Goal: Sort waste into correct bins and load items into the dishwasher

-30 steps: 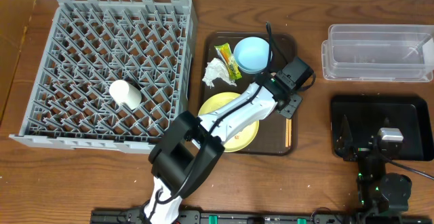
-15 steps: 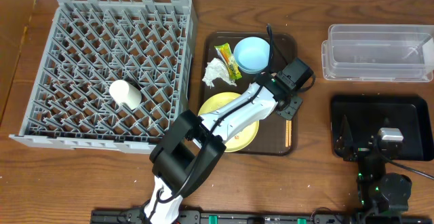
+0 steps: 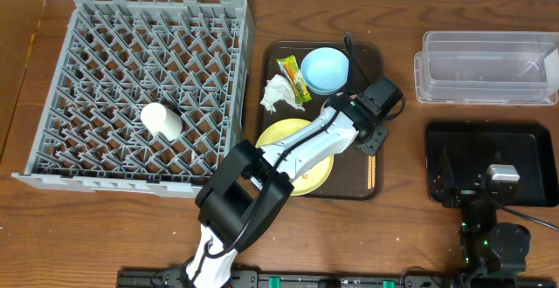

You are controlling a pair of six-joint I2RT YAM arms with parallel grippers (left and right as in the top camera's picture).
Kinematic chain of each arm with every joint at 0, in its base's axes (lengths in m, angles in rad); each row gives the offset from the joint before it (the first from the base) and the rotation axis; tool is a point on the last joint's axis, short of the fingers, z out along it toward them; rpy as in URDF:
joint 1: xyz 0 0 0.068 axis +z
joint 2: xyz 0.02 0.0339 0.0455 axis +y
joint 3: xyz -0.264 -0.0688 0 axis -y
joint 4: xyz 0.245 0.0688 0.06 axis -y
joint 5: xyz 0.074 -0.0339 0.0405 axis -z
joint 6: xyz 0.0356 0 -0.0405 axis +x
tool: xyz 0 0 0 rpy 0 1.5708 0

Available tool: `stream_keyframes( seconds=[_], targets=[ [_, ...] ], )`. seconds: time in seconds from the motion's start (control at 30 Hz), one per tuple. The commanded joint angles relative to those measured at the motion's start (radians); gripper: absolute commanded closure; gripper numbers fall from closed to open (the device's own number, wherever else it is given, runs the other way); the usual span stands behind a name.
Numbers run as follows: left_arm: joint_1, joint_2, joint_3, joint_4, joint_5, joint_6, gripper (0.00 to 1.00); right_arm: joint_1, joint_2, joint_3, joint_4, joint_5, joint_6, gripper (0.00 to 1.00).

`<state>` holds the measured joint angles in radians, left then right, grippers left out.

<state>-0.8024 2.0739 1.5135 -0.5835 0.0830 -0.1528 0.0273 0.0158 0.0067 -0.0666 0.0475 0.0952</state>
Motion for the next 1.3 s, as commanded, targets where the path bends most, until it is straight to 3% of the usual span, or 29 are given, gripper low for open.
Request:
stream_keyframes(
  seconds=[0.0, 0.1, 0.13, 0.2, 0.67, 0.93, 1.1, 1.27],
  targets=[
    [-0.002, -0.005, -0.003, -0.005, 0.007, 0.009, 0.78, -0.007, -0.002, -0.001, -0.004, 0.0, 0.004, 0.01],
    [-0.002, -0.024, -0.002, -0.005, 0.007, 0.009, 0.81, -0.007, -0.002, -0.001, -0.004, 0.0, 0.004, 0.01],
    [-0.002, -0.037, -0.002, -0.005, 0.007, 0.009, 0.89, -0.007, -0.002, -0.001, -0.004, 0.0, 0.004, 0.01],
    [-0.001, -0.051, -0.002, -0.005, 0.007, 0.009, 0.92, -0.007, -0.002, -0.001, -0.004, 0.0, 0.004, 0.01],
    [0.015, -0.269, -0.002, -0.018, 0.064, -0.074, 0.92, -0.007, -0.002, -0.001, -0.004, 0.0, 0.004, 0.01],
    [0.162, -0.455, -0.002, -0.045, 0.137, -0.105, 0.93, -0.007, -0.002, -0.001, -0.004, 0.0, 0.004, 0.01],
    [0.157, -0.432, -0.005, -0.125, 0.172, -0.056, 0.57, -0.007, -0.002, -0.001, -0.004, 0.0, 0.004, 0.01],
    [0.063, -0.327, -0.005, -0.162, 0.138, 0.003, 0.48, -0.007, -0.002, -0.001, -0.004, 0.0, 0.004, 0.01]
  ],
)
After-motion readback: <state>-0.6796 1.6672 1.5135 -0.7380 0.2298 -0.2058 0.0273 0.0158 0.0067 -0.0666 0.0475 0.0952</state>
